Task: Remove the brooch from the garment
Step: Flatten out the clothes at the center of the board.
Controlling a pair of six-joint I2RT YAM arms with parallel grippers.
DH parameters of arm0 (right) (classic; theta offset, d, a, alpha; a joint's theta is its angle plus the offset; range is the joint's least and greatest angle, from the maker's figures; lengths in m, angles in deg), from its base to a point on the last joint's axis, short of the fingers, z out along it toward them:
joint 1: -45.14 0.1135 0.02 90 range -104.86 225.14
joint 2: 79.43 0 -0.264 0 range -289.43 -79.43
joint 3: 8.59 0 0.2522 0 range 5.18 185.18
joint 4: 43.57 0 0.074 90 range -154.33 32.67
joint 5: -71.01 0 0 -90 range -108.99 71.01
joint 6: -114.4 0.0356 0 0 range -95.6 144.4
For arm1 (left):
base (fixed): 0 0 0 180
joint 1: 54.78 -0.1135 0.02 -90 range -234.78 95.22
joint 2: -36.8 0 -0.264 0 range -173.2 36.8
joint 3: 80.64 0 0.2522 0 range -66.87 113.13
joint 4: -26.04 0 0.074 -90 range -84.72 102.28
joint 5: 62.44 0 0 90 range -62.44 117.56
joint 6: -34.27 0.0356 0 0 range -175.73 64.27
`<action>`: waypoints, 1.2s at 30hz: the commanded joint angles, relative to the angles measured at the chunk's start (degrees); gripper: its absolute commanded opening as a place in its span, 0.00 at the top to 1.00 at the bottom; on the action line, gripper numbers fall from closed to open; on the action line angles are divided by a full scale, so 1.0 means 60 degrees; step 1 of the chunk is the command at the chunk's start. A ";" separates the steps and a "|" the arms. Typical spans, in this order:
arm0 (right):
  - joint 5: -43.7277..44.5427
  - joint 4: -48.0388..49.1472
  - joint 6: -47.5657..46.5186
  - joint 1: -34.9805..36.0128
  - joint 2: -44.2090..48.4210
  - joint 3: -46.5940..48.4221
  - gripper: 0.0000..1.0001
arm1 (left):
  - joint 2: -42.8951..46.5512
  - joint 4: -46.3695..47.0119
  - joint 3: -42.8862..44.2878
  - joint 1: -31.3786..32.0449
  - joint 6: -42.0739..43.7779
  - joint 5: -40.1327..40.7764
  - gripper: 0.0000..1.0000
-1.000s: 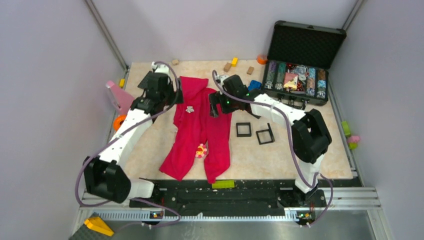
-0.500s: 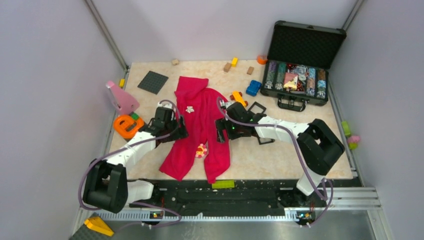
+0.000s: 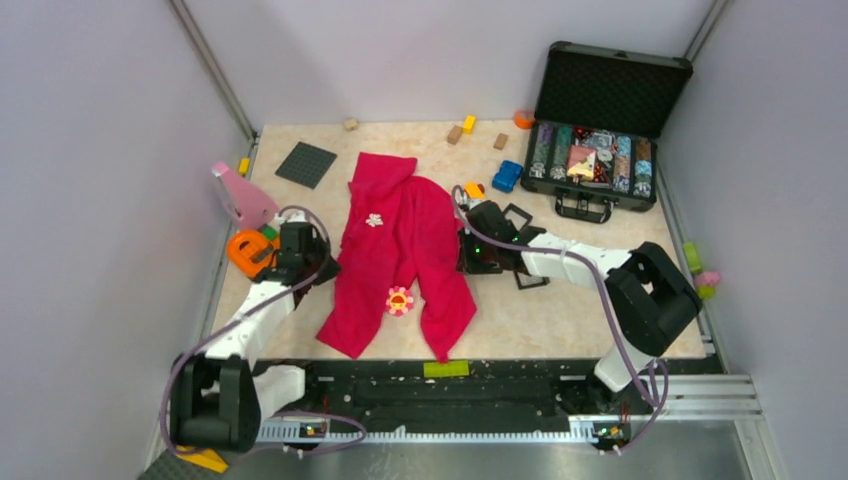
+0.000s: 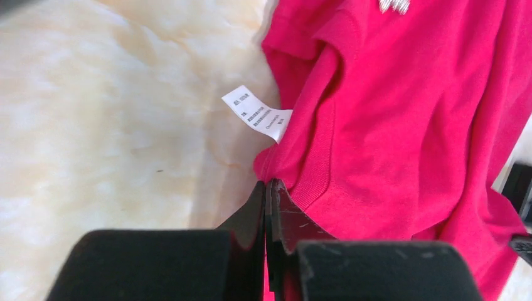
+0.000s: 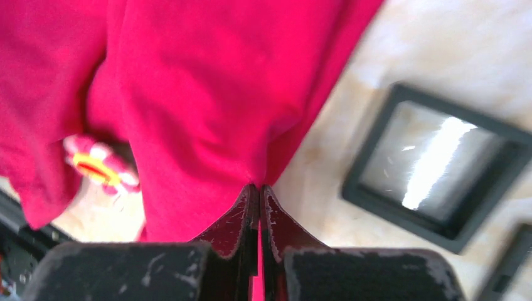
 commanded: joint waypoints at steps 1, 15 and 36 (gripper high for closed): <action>0.1527 -0.0398 0.0116 -0.0469 0.0676 0.0852 1.00 | 0.1942 -0.0333 -0.0272 -0.0452 -0.0537 0.2082 1.00; 0.0464 -0.0656 -0.0263 0.1063 -0.0476 0.2196 0.84 | 0.2160 -0.0749 -0.0540 -0.1196 -0.0395 -0.0056 0.78; 0.1542 -0.0848 -0.0775 0.0936 -0.3991 0.5752 0.35 | -0.0759 0.0543 0.1950 0.1280 0.1345 0.3084 0.22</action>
